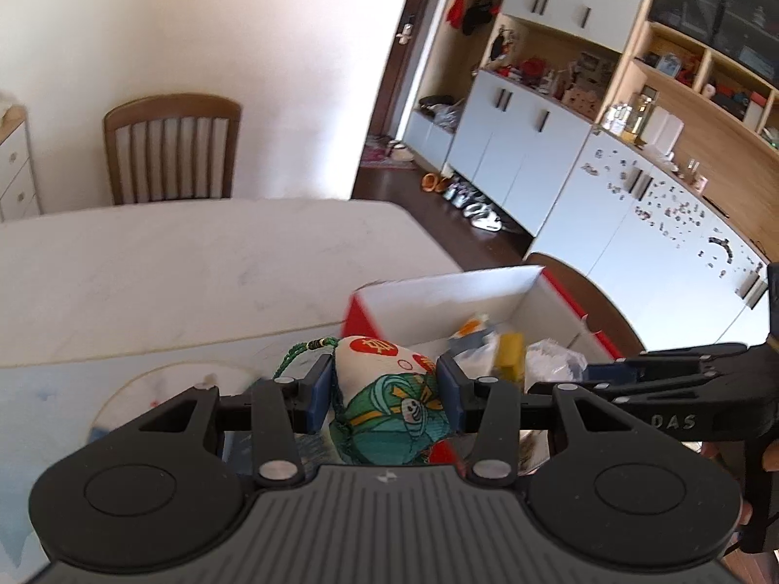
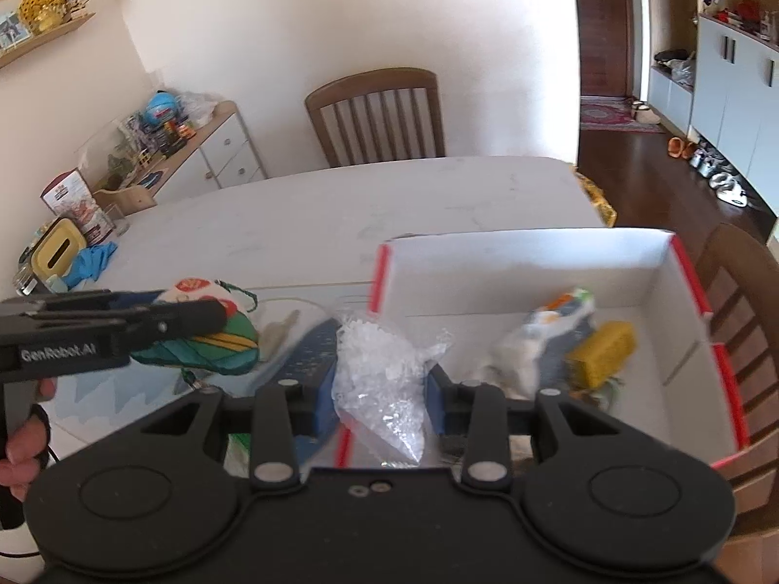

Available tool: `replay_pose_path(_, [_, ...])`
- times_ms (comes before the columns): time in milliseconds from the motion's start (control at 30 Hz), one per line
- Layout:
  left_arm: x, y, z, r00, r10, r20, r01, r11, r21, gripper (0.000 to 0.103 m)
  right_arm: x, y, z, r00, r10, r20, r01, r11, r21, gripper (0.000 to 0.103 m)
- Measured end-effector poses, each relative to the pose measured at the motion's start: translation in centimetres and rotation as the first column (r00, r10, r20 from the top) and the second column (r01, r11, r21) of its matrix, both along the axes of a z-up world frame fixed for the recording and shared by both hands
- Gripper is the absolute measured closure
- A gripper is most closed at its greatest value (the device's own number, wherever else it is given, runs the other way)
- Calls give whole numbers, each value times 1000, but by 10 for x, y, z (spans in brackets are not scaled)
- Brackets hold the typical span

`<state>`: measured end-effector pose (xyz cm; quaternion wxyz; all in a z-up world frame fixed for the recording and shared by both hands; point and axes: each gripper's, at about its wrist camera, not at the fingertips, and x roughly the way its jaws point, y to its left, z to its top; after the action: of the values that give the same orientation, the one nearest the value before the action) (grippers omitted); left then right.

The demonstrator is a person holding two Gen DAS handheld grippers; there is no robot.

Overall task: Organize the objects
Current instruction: 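Carry the ornament and plastic bag over the red box and lower them inside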

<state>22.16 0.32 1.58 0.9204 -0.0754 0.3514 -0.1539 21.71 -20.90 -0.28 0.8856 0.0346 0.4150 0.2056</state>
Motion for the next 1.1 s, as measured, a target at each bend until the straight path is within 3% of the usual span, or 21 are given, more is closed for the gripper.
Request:
replay_pose_path(200, [21, -40, 21, 998, -33, 55, 33, 999, 4, 59, 6, -45, 1, 999, -46, 14, 46, 999, -14, 67])
replay_pose_path(400, [41, -85, 21, 996, -66, 59, 65, 998, 17, 59, 16, -82, -7, 997, -79, 16, 79, 996, -42, 67])
replay_pose_path(733, [69, -132, -27, 991, -116, -66, 120, 991, 54, 59, 32, -107, -38, 997, -77, -23, 74, 993, -96, 67])
replay_pose_path(1100, [81, -142, -71, 983, -101, -154, 117, 988, 100, 58, 47, -94, -73, 996, -7, -90, -7, 988, -155, 67])
